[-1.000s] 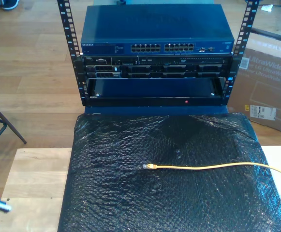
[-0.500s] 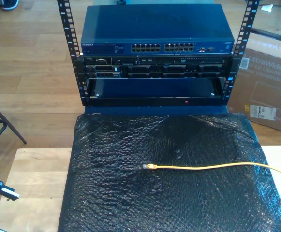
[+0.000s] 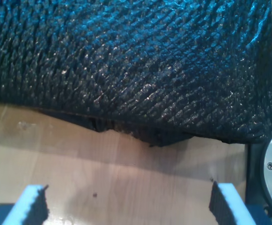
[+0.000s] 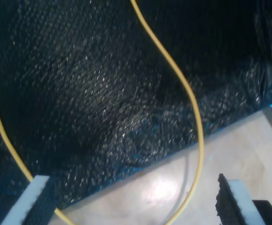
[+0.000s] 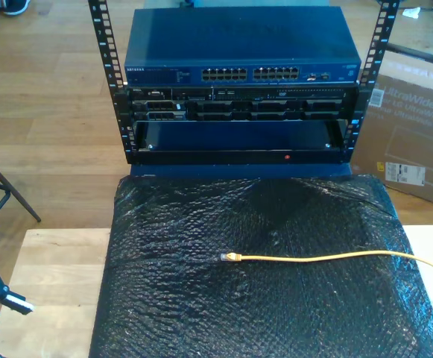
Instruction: Grab the cable and plug it in
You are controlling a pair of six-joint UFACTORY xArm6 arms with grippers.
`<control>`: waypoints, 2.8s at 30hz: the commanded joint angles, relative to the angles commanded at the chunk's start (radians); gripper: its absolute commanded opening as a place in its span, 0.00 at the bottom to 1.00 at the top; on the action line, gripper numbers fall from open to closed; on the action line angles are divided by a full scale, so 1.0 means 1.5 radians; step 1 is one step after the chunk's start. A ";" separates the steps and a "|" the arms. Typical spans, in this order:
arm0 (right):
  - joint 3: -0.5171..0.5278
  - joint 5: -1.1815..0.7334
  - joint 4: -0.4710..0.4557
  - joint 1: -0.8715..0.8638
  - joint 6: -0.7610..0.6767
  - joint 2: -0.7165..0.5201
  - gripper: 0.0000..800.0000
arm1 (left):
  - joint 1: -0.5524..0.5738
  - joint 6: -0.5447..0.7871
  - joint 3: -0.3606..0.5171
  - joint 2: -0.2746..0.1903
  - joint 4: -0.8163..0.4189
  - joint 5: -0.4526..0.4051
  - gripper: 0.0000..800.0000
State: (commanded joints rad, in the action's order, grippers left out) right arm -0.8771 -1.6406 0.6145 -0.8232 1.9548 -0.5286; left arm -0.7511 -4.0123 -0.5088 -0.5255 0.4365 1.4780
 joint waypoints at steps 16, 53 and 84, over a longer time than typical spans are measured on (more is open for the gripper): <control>-0.114 0.005 0.000 0.093 -0.085 0.017 1.00 | 0.000 0.000 0.001 0.001 -0.001 0.000 1.00; -0.124 0.283 -0.440 0.745 -0.561 0.216 0.98 | 0.000 0.001 0.006 0.013 -0.002 0.001 1.00; -0.149 0.449 -0.528 0.962 -0.858 0.497 0.97 | 0.001 0.001 0.006 0.014 -0.002 0.005 1.00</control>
State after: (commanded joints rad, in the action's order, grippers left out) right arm -1.1011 -0.9670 -0.1772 0.6191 0.6674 0.2171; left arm -0.7495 -4.0108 -0.4996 -0.5040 0.4335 1.4856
